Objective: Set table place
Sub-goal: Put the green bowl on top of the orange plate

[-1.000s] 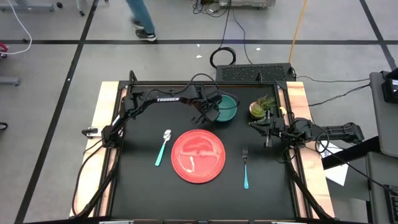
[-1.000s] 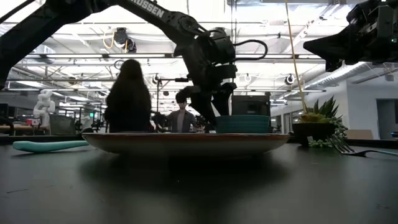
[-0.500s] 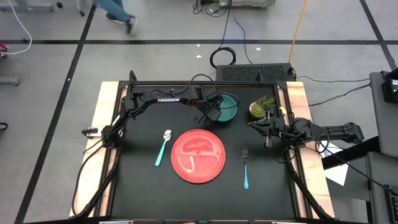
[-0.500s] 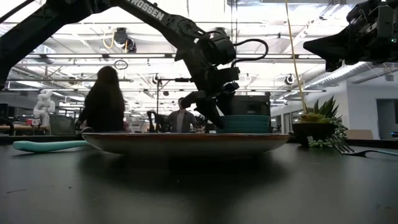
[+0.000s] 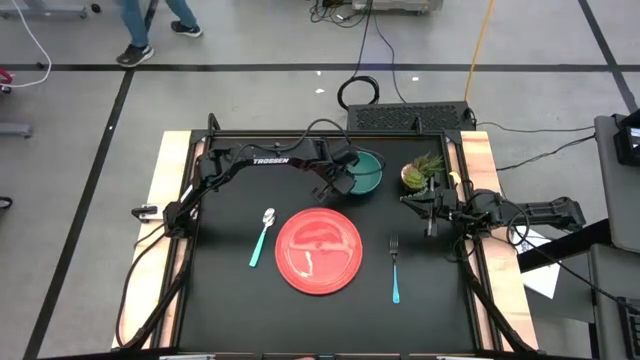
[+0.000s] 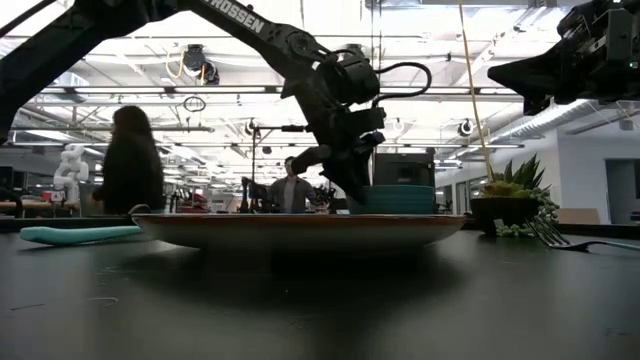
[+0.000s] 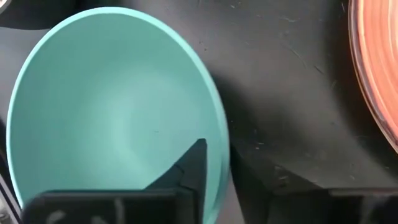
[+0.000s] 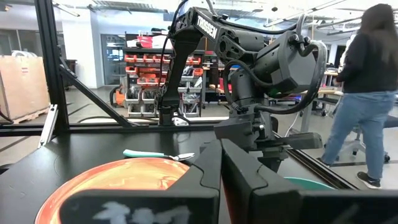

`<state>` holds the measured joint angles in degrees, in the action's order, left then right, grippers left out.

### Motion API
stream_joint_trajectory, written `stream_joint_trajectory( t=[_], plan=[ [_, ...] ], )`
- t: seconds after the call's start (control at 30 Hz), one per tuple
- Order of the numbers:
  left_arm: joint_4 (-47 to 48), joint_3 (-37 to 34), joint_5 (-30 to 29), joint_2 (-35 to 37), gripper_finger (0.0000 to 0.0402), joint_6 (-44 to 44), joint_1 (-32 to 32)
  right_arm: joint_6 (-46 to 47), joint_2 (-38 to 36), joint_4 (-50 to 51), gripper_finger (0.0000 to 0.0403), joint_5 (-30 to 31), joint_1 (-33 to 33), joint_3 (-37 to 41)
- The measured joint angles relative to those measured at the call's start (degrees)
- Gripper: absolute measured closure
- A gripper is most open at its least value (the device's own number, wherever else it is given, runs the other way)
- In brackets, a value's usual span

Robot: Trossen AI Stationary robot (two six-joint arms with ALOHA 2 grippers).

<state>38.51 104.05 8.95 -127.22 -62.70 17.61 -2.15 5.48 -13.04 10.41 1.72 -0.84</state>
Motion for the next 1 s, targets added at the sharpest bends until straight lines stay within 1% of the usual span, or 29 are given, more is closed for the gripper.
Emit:
stream_joint_trajectory(
  t=[0.13, 0.2, 0.27, 0.47, 0.67, 0.77, 1.0],
  plan=[
    [-0.1, 0.0, 0.0, 0.0, 0.0381, -0.6, 0.0, 0.0, 0.0, 0.0, 0.0403, 0.0, 0.0, 0.0],
    [-0.4, 0.0, -0.1, 0.0, 0.0393, -1.3, 0.0, 0.0, 0.0, 0.0, 0.0403, 0.0, 0.0, 0.0],
    [-0.8, 0.0, -0.7, 0.0, 0.0392, -1.8, 0.0, 0.0, 0.0, 0.0, 0.0403, 0.0, 0.0, 0.0],
    [-1.1, 0.0, -6.1, 0.0, 0.0395, -3.7, -0.4, 0.0, 0.0, 0.0, 0.0403, 0.0, 0.0, 0.0],
    [3.1, 0.2, -6.5, 0.9, 0.0396, -4.0, -1.3, 0.0, 0.0, 0.0, 0.0403, 0.0, 0.0, 0.0],
    [5.9, 0.3, -5.3, 2.4, 0.0396, -3.0, -1.6, 0.0, 0.0, 0.0, 0.0403, 0.0, 0.0, 0.0],
    [9.4, 0.4, 4.1, 7.7, 0.0396, -0.4, -2.0, 0.0, 0.4, -0.4, 0.0403, 0.0, 0.0, 0.0]
  ],
)
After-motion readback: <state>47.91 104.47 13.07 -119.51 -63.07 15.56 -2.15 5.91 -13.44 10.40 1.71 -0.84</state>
